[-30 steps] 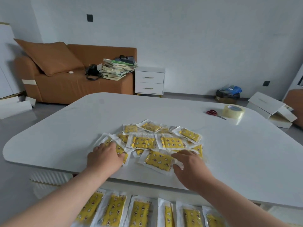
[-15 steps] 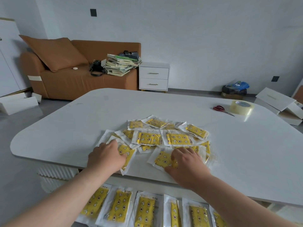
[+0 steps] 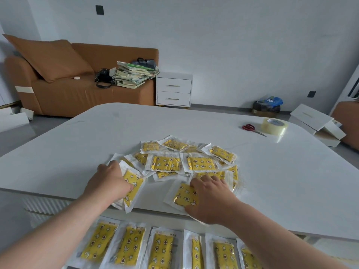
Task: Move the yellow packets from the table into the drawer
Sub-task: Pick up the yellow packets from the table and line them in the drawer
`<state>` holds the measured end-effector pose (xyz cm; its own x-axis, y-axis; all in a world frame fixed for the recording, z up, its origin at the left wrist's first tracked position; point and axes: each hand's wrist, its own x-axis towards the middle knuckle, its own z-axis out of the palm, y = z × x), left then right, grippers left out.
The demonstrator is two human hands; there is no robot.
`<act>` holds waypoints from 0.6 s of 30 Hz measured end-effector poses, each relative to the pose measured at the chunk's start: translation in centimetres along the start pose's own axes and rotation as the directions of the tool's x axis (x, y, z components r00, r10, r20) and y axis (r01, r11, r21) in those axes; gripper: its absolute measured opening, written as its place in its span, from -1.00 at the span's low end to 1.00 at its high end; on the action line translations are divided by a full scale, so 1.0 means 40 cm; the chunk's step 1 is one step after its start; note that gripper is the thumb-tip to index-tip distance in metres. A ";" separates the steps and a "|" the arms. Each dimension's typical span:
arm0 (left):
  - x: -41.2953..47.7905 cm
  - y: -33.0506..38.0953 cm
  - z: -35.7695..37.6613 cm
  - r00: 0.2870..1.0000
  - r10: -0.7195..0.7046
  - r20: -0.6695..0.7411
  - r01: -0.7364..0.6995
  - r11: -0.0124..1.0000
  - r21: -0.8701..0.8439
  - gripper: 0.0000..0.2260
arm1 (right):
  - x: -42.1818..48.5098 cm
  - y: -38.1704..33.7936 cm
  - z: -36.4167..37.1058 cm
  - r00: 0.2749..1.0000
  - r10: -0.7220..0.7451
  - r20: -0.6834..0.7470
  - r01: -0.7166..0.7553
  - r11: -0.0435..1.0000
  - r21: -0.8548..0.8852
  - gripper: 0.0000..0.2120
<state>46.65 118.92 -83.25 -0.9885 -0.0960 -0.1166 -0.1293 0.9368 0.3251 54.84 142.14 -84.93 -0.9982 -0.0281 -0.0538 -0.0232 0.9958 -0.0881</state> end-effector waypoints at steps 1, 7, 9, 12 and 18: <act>0.000 -0.001 0.000 1.000 0.005 -0.004 -0.005 1.000 -0.014 -0.44 | 0.000 0.002 -0.001 1.000 -0.004 -0.014 0.004 1.000 0.024 -0.48; 0.021 -0.026 0.006 1.000 -0.006 0.026 0.012 0.970 -0.242 -0.41 | 0.018 0.037 -0.034 1.000 0.005 0.009 -0.007 0.955 0.296 -0.48; 0.036 -0.042 0.014 0.999 -0.014 0.052 0.029 0.954 -0.300 -0.40 | 0.049 0.061 -0.065 0.999 0.026 -0.031 -0.013 0.935 0.355 -0.52; 0.053 -0.053 0.023 0.995 -0.034 0.094 0.066 0.932 -0.357 -0.46 | 0.125 0.101 -0.118 1.000 0.008 -0.015 -0.002 0.944 0.330 -0.65; 0.059 -0.052 0.028 0.993 -0.020 0.114 0.065 0.911 -0.407 -0.43 | 0.271 0.137 -0.150 0.981 -0.011 0.195 -0.023 0.985 0.172 -0.58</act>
<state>44.69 117.13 -85.26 -0.9704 -0.0753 -0.2295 -0.2136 0.7106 0.6704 43.55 147.80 -80.03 -0.9678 -0.0551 -0.2455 0.0102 0.9664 -0.2570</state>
